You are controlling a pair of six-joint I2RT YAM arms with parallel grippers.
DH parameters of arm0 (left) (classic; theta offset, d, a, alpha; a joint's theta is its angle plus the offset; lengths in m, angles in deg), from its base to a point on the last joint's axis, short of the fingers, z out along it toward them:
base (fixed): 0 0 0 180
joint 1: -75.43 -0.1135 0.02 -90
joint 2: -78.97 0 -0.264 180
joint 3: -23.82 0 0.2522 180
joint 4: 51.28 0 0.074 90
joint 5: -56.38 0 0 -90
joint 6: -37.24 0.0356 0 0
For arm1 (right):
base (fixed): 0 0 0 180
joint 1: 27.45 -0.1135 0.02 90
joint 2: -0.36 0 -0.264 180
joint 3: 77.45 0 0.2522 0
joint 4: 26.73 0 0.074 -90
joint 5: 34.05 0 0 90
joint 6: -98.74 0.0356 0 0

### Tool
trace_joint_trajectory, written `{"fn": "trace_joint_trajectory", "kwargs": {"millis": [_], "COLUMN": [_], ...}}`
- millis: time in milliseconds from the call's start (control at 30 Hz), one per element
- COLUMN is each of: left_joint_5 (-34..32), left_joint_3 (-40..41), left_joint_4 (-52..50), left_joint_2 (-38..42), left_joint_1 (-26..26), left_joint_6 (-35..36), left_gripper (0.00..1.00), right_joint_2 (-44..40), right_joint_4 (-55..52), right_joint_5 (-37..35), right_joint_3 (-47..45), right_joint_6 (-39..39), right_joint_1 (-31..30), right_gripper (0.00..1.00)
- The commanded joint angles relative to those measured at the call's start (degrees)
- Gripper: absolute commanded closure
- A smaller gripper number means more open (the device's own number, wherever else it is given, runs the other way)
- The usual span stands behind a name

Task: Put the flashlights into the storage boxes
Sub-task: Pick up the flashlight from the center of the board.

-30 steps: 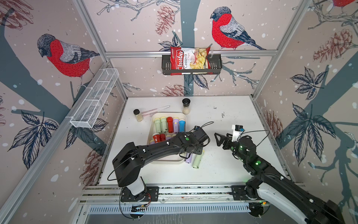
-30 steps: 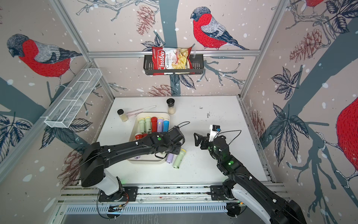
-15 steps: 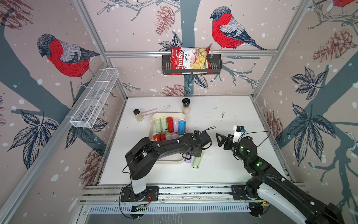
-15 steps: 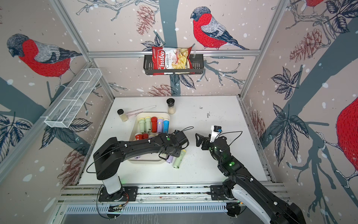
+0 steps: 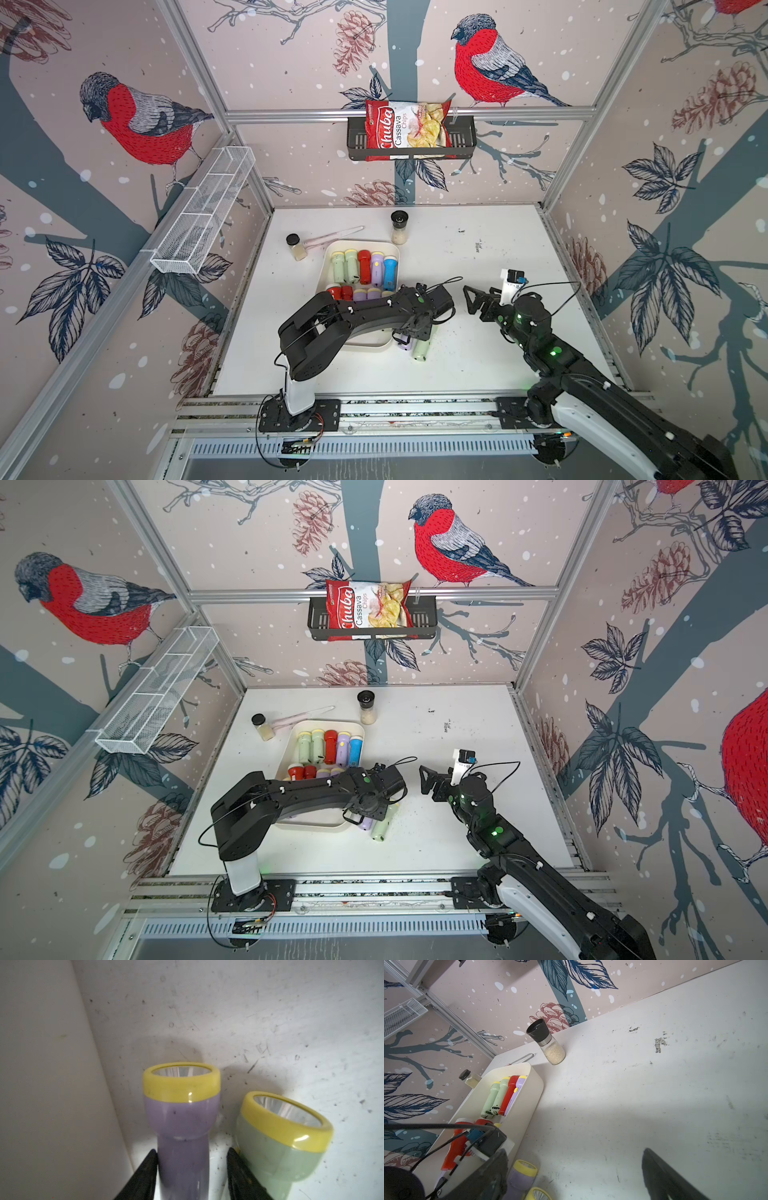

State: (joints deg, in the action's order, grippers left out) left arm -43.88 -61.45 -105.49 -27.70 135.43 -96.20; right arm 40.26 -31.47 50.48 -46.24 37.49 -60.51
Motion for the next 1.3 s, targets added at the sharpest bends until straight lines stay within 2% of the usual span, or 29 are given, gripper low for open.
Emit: {"fn": "trace_joint_trajectory", "kwargs": {"millis": [0,167,500,767,1000,1267], "left_joint_5": [3.2,6.3,5.6,9.0,10.1,7.8], "left_joint_3": [0.8,2.9,4.7,7.0,7.1,6.6], "left_joint_4": [2.9,6.4,5.5,9.0,10.0,9.5], "left_joint_2": [1.0,3.0,4.1,4.5,4.2,4.9], "left_joint_1": [0.0,-0.2,-0.1,-0.2,-0.2,-0.2], "left_joint_6": [0.4,0.0,-1.0,-0.6,-0.7,-0.6], "left_gripper": [0.47,0.45,0.49,0.50,0.63,0.70], "right_joint_2": [0.0,0.2,0.3,0.4,0.6,1.1], "right_joint_4": [1.7,1.9,2.3,2.3,2.3,2.7], "right_joint_5": [0.2,0.3,0.8,1.2,1.2,1.6], "right_joint_3": [0.2,-0.1,-0.1,-0.1,0.1,0.1], "right_joint_6": [-0.3,-0.4,0.0,0.1,0.0,0.1], "right_joint_1": [0.0,0.1,0.1,0.1,0.1,0.0], "right_gripper": [0.00,0.00,0.00,0.00,0.00,0.00]}}
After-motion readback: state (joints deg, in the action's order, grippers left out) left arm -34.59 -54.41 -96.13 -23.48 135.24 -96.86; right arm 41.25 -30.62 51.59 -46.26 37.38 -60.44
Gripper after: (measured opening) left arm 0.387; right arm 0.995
